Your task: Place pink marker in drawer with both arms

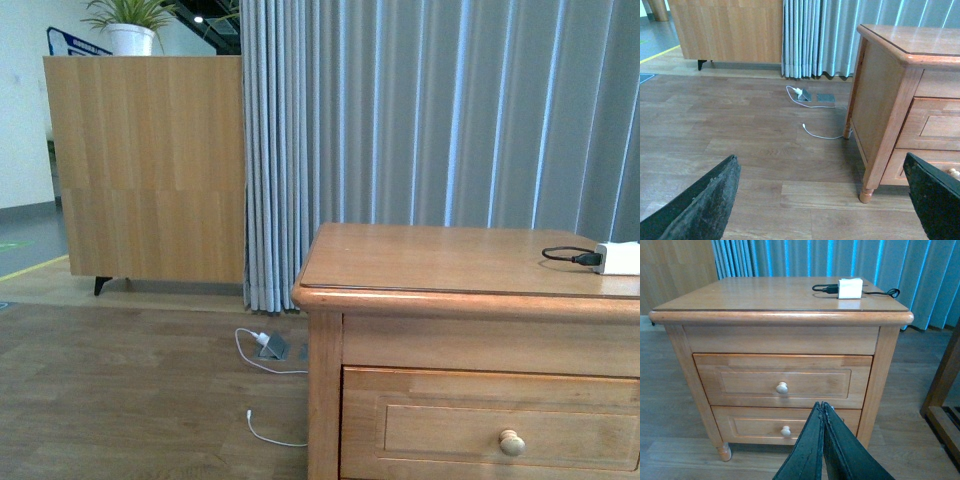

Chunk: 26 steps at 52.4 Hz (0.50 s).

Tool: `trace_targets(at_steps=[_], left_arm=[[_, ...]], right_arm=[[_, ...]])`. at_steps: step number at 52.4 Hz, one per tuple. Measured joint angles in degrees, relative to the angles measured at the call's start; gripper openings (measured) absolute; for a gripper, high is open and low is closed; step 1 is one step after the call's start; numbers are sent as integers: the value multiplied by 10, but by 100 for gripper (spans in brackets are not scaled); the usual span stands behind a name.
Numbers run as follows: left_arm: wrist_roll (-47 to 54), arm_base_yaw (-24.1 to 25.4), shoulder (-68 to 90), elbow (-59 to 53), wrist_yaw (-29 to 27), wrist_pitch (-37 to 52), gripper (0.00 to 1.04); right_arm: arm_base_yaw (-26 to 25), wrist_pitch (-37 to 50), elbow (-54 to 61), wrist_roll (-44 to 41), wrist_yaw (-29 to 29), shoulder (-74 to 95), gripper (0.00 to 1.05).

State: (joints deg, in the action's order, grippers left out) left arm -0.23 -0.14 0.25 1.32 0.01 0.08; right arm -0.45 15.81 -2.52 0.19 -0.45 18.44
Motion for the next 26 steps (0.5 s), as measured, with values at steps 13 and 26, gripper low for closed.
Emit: trace_targets(at_steps=[13, 26], left_arm=[[0, 0, 0, 0, 0, 0, 99], [0, 0, 0, 0, 0, 0, 99]], right_arm=[[2, -20, 22, 0, 4, -47, 1], [3, -93, 22, 0, 4, -112, 1]])
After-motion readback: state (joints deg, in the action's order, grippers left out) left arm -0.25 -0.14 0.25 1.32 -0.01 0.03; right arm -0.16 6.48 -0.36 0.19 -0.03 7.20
